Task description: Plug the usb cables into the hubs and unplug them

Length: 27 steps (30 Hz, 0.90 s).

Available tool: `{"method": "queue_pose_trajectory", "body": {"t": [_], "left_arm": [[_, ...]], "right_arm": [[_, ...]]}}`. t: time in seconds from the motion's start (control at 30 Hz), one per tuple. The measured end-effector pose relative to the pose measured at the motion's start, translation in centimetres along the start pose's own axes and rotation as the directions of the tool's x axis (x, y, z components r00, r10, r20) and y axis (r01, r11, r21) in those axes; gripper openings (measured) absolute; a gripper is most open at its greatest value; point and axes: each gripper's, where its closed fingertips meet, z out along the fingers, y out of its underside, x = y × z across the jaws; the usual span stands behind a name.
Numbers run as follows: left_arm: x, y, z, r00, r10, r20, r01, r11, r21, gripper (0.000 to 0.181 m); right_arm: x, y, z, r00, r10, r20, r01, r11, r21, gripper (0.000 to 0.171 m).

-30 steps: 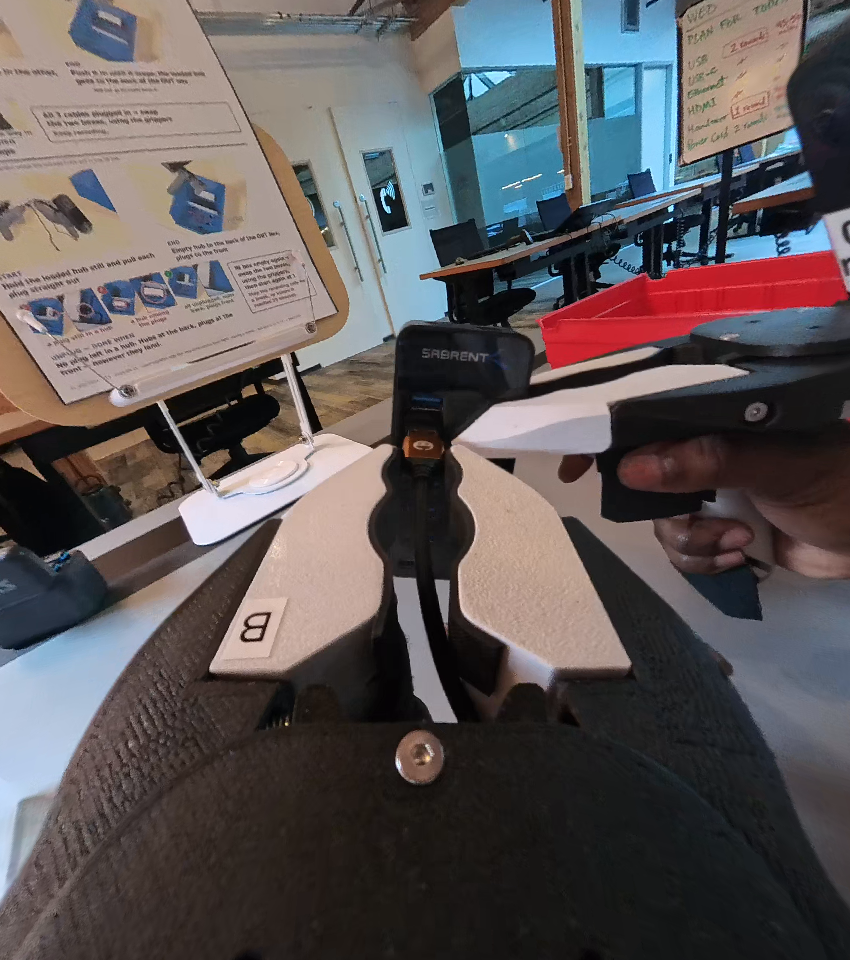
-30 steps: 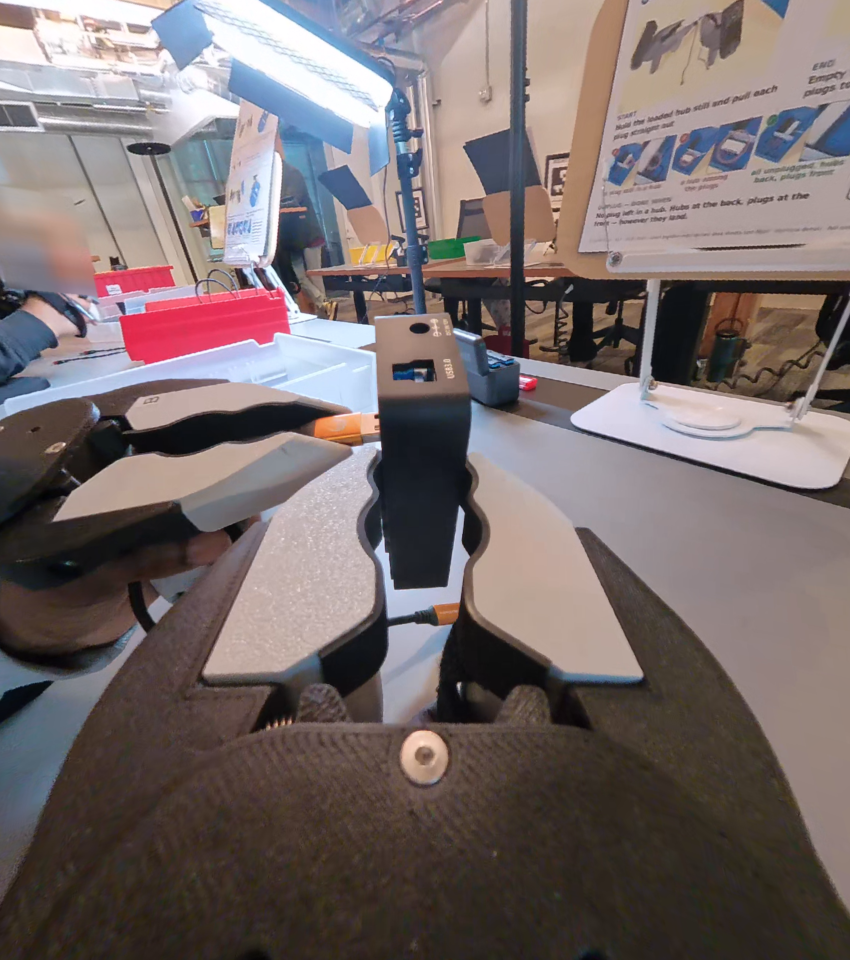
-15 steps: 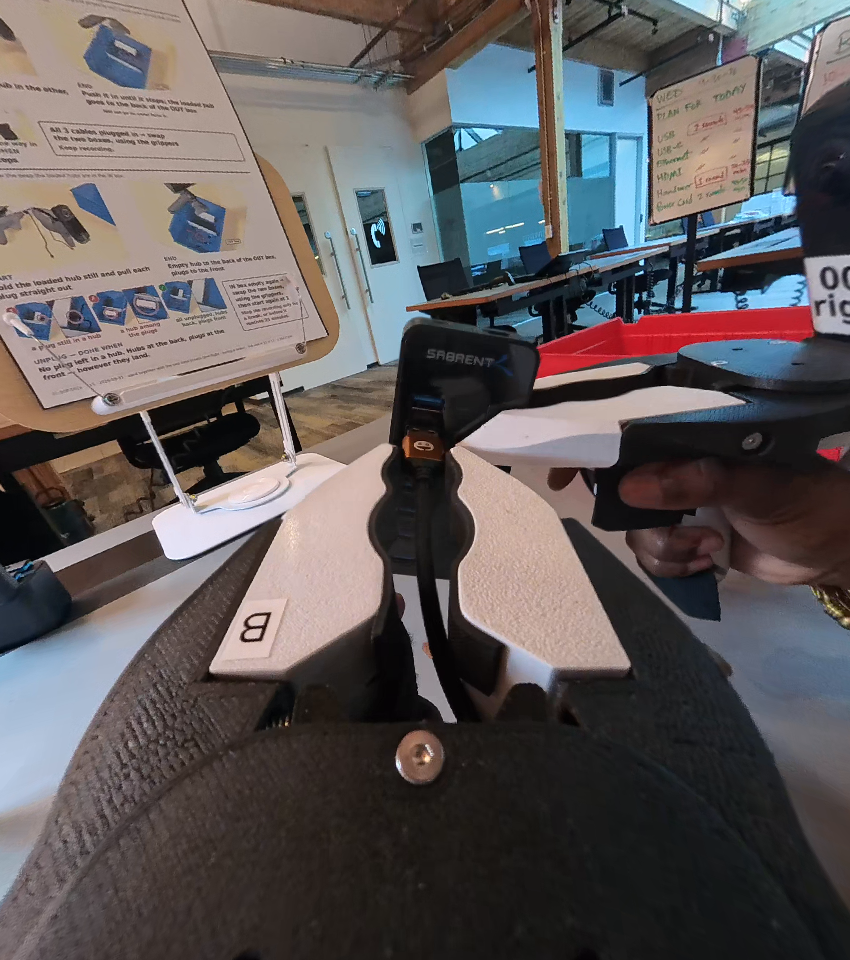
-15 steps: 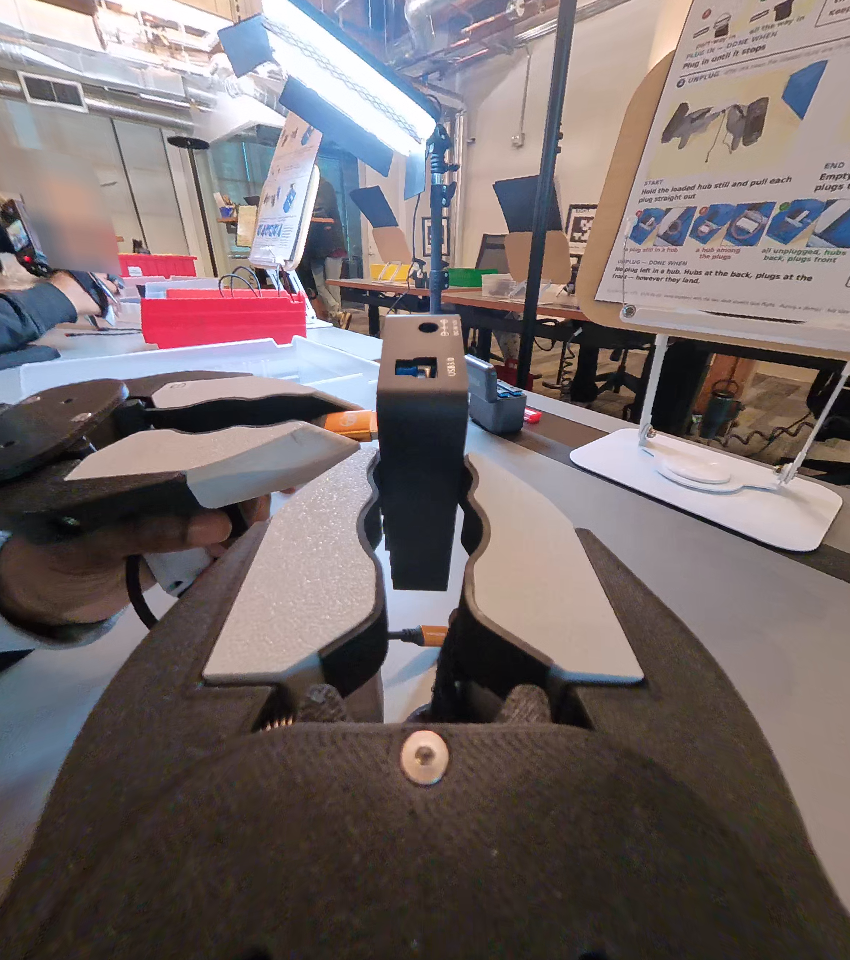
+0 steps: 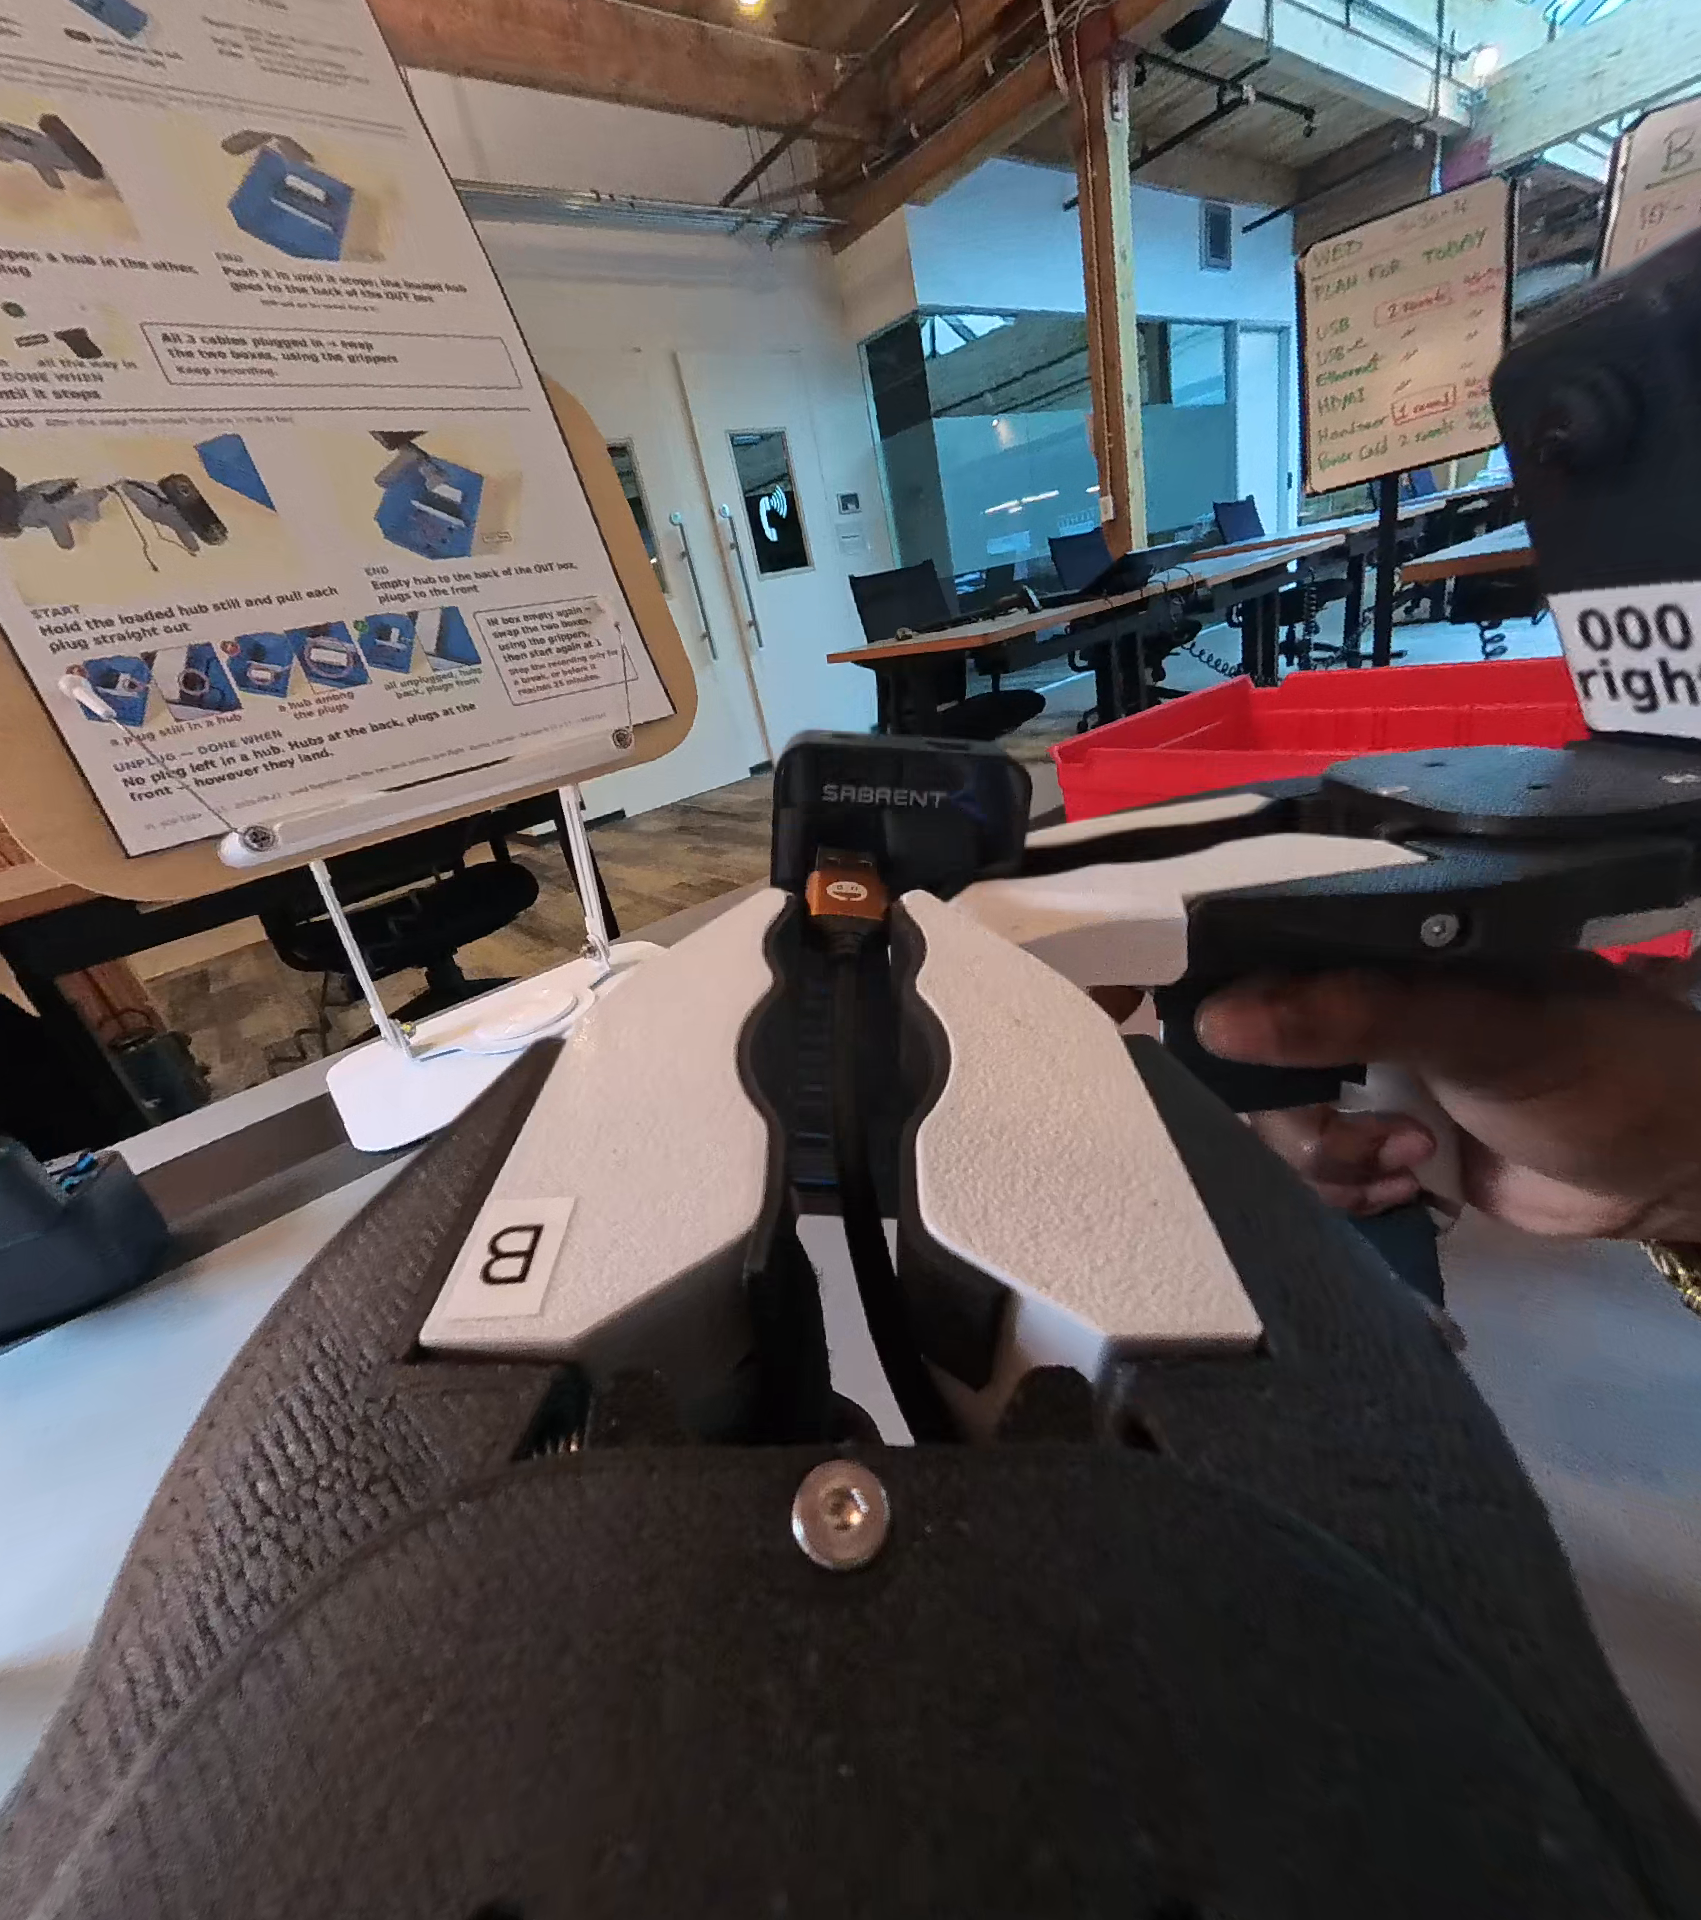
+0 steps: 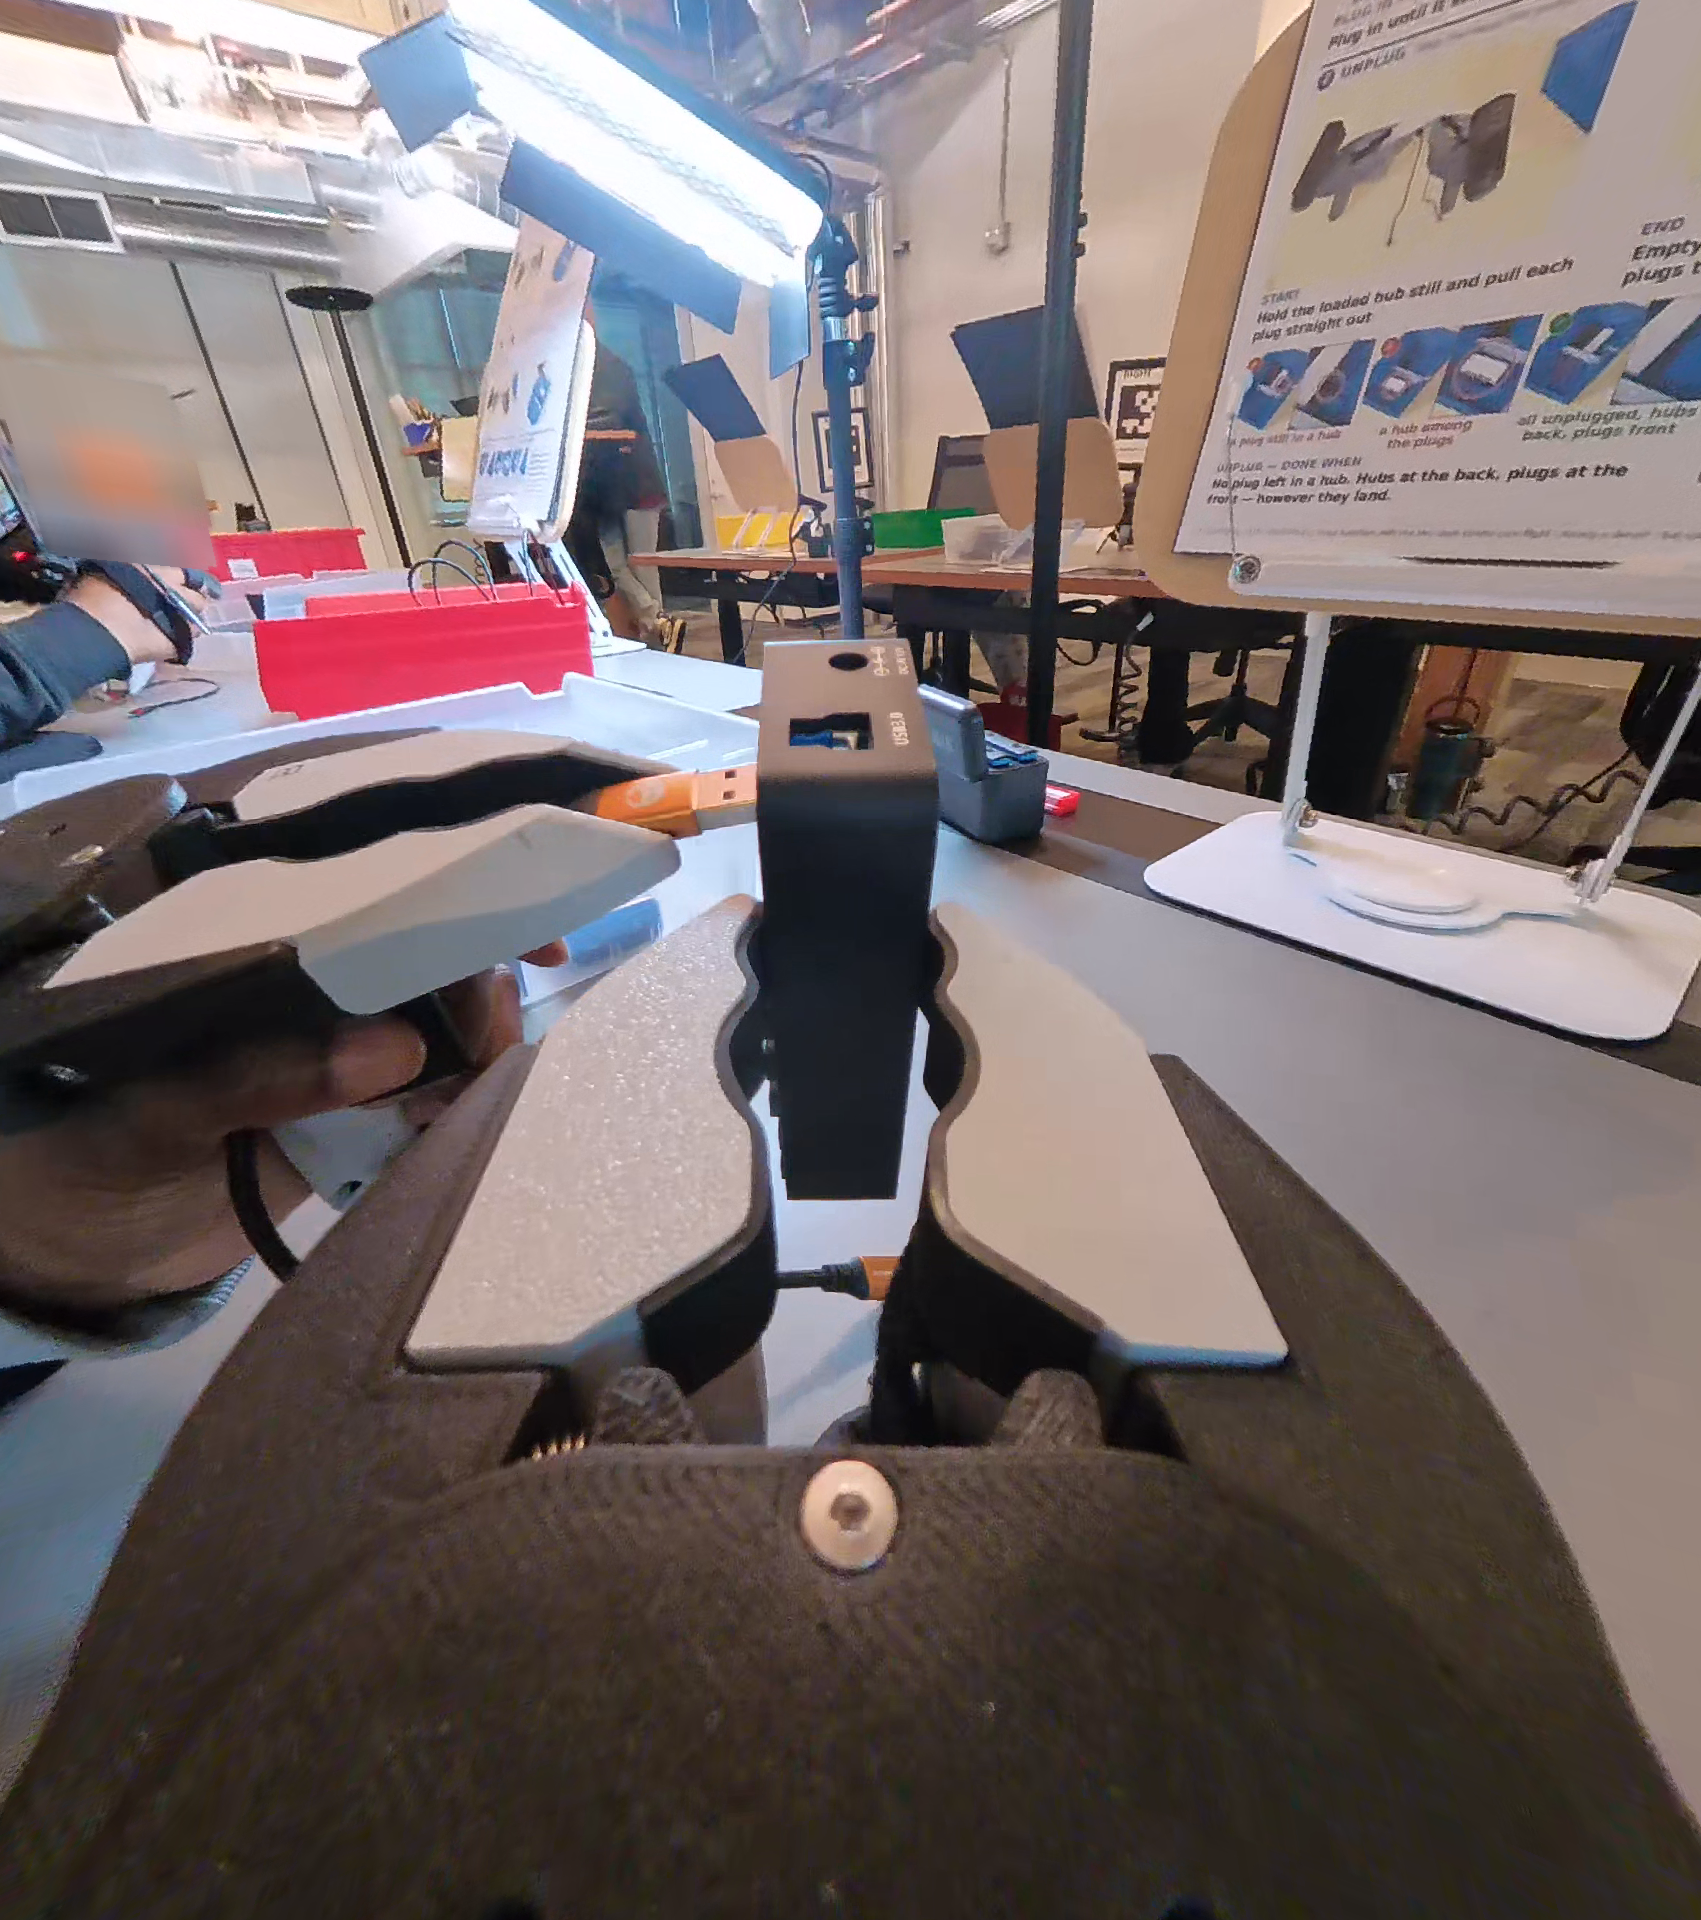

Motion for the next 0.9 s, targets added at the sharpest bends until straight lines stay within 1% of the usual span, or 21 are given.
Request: {"method": "queue_pose_trajectory", "body": {"t": [0.13,0.2,0.23,0.33,0.5,0.6,0.67,0.77,0.87,0.9], "left_arm": [[0.0,0.1,0.0,1.0,0.01,0.016,-0.01,1.0,-0.012,0.016],[0.0,0.1,0.0,1.0,0.007,0.015,-0.007,1.0,-0.011,0.016],[0.0,0.1,0.0,1.0,-0.003,0.012,0.003,1.0,-0.007,0.016],[0.0,0.4,0.0,1.0,-0.011,0.009,0.012,1.0,-0.021,0.016],[-0.1,-0.1,-0.2,1.0,-0.009,0.011,0.009,1.0,0.009,0.016],[-0.1,0.2,-0.1,1.0,-0.003,0.005,0.003,1.0,-0.006,0.016],[0.1,0.5,0.0,1.0,0.009,-0.004,-0.009,1.0,-0.025,0.016],[0.3,1.3,0.2,1.0,-0.018,-0.015,0.017,0.998,-0.06,0.015],[0.0,1.6,0.2,0.999,-0.04,-0.01,0.039,0.997,-0.063,0.015],[0.1,1.6,0.2,0.998,-0.056,-0.018,0.055,0.996,-0.075,0.015]], "right_arm": [[0.1,-0.5,-0.3,0.999,-0.048,-0.02,0.048,0.999,0.023,0.027],[0.1,-0.8,-0.3,0.999,-0.031,-0.013,0.032,0.999,0.037,0.027],[0.1,-0.7,-0.3,1.0,-0.022,-0.005,0.022,0.999,0.034,0.027],[0.2,-0.5,-0.3,0.996,-0.082,-0.032,0.083,0.996,0.019,0.027],[0.0,-0.5,-0.3,0.994,-0.103,-0.027,0.103,0.995,0.015,0.027],[0.0,-0.4,-0.4,0.994,-0.104,-0.021,0.104,0.994,0.013,0.027],[0.0,-0.7,-0.5,0.991,-0.135,-0.021,0.136,0.99,0.025,0.027],[-0.8,-1.2,-0.6,0.994,-0.109,0.027,0.107,0.993,0.053,0.027],[-0.7,-1.0,-0.5,0.982,-0.188,-0.017,0.188,0.982,0.023,0.028],[-0.7,-1.0,-0.5,0.984,-0.176,-0.016,0.176,0.984,0.022,0.027]]}}
